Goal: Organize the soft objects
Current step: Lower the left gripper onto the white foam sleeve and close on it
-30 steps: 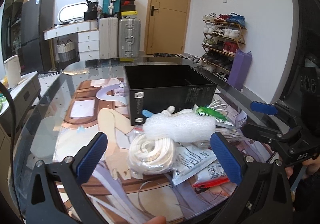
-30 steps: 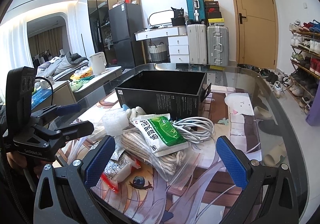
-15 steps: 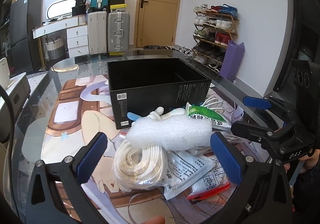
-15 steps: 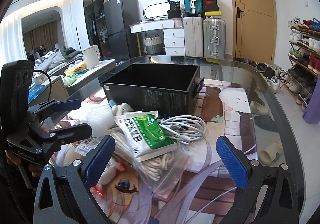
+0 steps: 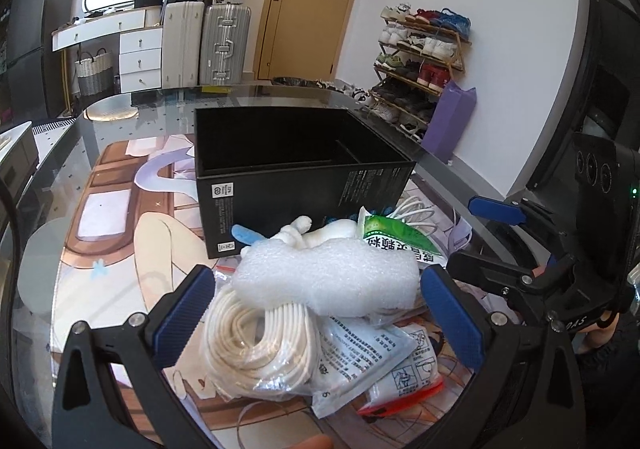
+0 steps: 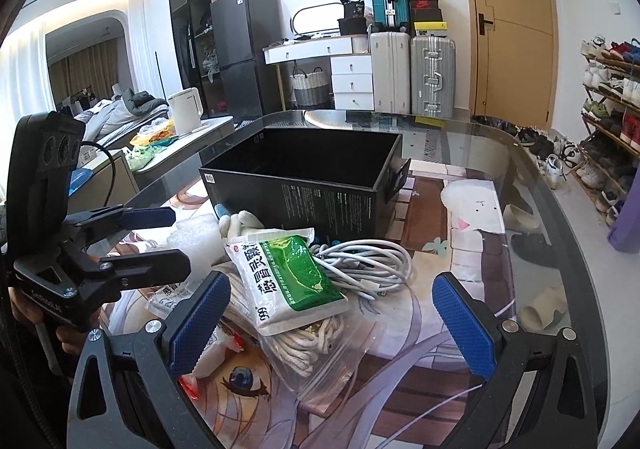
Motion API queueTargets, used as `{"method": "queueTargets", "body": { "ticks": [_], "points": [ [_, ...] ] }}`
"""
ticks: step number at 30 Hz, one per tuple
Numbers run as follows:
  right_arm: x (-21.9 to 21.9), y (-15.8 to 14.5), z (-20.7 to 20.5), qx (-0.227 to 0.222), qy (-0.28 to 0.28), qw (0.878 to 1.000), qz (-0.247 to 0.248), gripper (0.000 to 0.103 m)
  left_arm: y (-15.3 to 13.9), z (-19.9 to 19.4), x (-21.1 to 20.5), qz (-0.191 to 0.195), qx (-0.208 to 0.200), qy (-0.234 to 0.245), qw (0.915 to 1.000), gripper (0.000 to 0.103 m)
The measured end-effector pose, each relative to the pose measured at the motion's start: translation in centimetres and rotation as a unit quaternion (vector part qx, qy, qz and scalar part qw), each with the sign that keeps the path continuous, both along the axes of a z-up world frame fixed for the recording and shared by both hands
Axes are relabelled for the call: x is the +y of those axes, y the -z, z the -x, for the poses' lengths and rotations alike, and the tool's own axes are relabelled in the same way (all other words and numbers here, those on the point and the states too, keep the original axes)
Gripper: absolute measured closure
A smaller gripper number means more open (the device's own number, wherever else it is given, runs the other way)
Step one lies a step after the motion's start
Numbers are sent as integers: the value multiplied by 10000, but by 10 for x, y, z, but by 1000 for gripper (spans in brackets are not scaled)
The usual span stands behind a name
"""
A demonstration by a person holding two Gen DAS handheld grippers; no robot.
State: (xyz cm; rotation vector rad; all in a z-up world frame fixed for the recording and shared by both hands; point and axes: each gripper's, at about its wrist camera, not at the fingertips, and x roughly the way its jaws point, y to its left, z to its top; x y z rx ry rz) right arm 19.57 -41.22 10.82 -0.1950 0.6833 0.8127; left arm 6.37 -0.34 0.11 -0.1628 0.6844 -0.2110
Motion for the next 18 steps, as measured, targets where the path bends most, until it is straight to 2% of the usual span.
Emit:
{"method": "queueTargets", "body": {
  "ticks": [5, 7, 11, 15, 18],
  "points": [
    [4, 6, -10, 339, -165, 9993, -28, 0, -1, -4, 3, 100, -15, 63, 9999, 2],
    [6, 5, -10, 343, -216, 9992, -72, 1, -1, -5, 3, 77, -5, 94, 9999, 12],
    [13, 4, -9, 355, -429, 9984, -9, 11, -3, -4, 2, 42, -33, 197, 9998, 14],
    [21, 4, -4, 370, -626, 9973, 56, 17, -4, 0, 2, 30, -126, 253, 9996, 15],
    [24, 3, -2, 386, -708, 9967, 60, 26, -7, 5, 3, 7, -212, 229, 9995, 15]
  ]
}}
